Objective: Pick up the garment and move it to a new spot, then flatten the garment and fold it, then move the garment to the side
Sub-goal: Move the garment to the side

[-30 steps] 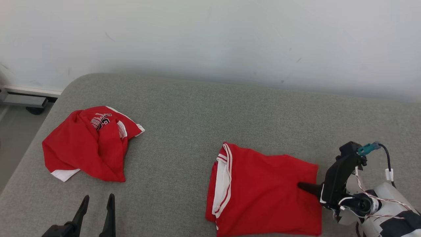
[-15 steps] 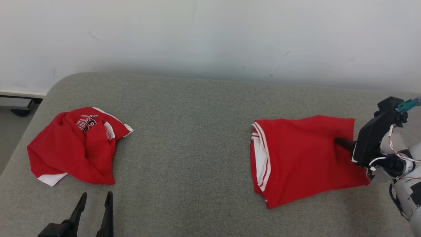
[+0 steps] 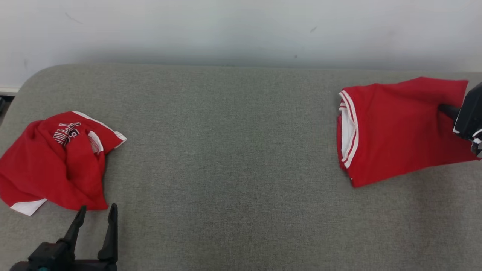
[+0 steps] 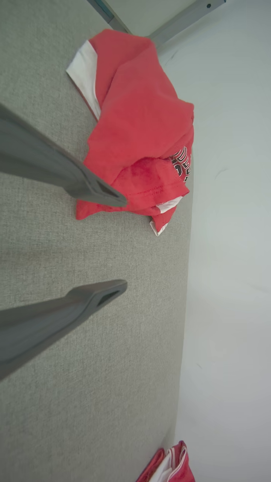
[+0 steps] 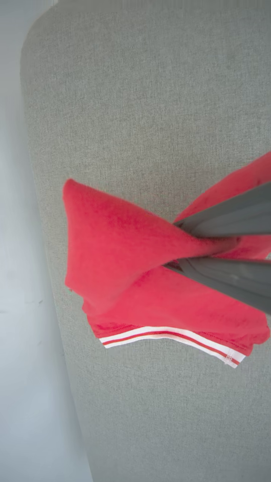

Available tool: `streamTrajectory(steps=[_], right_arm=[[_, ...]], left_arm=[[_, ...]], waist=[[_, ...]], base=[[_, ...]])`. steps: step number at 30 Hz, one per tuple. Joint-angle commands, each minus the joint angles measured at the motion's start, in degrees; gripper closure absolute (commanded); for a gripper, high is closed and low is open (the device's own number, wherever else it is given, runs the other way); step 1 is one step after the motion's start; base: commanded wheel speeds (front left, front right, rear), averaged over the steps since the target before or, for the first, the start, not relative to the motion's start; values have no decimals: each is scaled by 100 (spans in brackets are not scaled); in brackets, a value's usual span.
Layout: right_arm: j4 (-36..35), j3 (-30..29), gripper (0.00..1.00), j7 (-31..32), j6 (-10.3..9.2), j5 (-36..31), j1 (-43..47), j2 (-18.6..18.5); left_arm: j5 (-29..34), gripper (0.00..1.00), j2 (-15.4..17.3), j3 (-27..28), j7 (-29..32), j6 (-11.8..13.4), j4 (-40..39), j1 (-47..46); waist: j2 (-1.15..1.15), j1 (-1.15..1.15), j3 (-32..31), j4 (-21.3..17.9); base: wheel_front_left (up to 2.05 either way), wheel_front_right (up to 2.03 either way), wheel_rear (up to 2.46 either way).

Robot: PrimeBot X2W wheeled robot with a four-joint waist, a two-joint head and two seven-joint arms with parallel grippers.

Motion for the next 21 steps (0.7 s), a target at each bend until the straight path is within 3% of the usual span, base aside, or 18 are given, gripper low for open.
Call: streamTrajectory(steps=[1, 8, 21], right_arm=[[63, -28, 100, -44, -3, -69, -135, -38], [404, -75, 100, -77, -3, -417, -682, -148], [545, -7, 100, -21, -3, -970, -1519, -450]], left_arm=[[11, 0, 69, 37, -39, 0, -61, -105], [27, 0, 234, 52, -18, 30, -291, -192], [13, 0, 484, 64, 37, 34, -583, -335]], waist=[[-1, -1, 272, -256], [-1, -1, 672, -546], [-1, -1, 1197, -711]], base=[[0, 0, 0], [0, 0, 0], [0, 0, 0]])
